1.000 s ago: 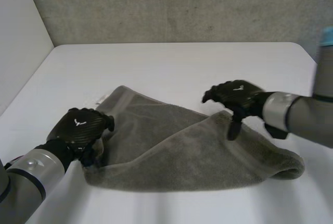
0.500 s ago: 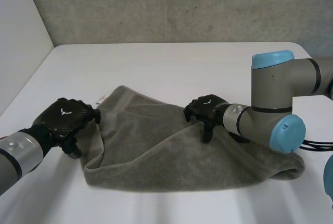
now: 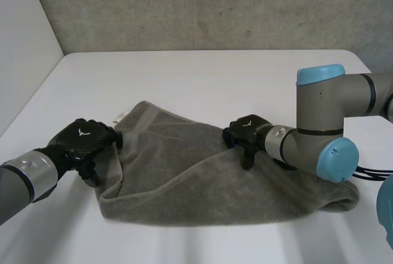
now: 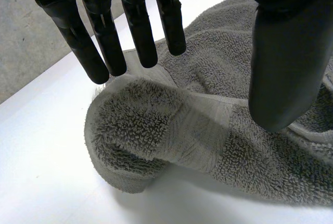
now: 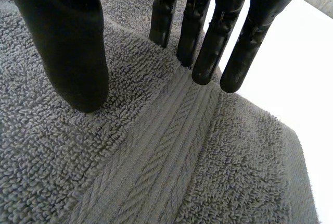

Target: Fold the towel.

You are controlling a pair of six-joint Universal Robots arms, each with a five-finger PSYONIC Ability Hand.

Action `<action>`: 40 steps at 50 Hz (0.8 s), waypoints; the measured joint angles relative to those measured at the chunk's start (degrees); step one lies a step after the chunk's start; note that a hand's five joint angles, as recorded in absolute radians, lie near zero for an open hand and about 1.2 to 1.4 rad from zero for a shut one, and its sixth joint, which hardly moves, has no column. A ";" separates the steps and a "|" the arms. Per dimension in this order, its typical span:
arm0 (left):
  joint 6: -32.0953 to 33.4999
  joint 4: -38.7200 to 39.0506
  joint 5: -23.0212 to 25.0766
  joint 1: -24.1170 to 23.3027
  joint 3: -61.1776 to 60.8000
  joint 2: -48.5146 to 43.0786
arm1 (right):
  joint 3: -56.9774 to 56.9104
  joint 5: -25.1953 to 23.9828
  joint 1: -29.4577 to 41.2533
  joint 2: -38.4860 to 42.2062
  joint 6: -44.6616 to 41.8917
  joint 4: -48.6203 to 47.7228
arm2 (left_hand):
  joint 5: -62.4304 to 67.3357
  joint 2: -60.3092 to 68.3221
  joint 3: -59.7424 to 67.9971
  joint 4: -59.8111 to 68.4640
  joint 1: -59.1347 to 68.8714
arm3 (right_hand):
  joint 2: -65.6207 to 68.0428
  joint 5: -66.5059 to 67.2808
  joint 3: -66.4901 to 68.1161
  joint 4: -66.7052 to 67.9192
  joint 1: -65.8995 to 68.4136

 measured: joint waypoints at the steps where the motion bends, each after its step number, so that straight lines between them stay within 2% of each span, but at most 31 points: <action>1: 0.00 0.01 0.00 0.00 0.00 0.00 | 0.01 0.03 0.00 0.02 -0.01 -0.04 | 0.00 0.00 0.00 0.00 0.00 | 0.13 0.08 0.11 0.15 0.12; 12: 0.00 0.13 -0.08 -0.09 0.45 0.03 | 1.06 1.82 0.46 -0.52 0.23 -3.03 | 0.00 0.00 0.00 0.00 0.00 | 10.00 8.79 9.25 9.27 9.38; 20: -0.07 0.18 0.14 -0.34 0.81 0.00 | 1.90 2.26 0.11 -1.16 0.68 -4.22 | 0.00 0.00 0.00 0.00 0.00 | 34.79 35.48 35.11 35.16 35.23; 40: 1.13 0.36 0.64 -1.05 5.96 -5.37 | 8.14 1.05 -4.70 -5.77 0.84 -4.37 | 0.14 0.02 0.06 0.00 0.01 | 34.98 36.14 36.50 36.56 35.72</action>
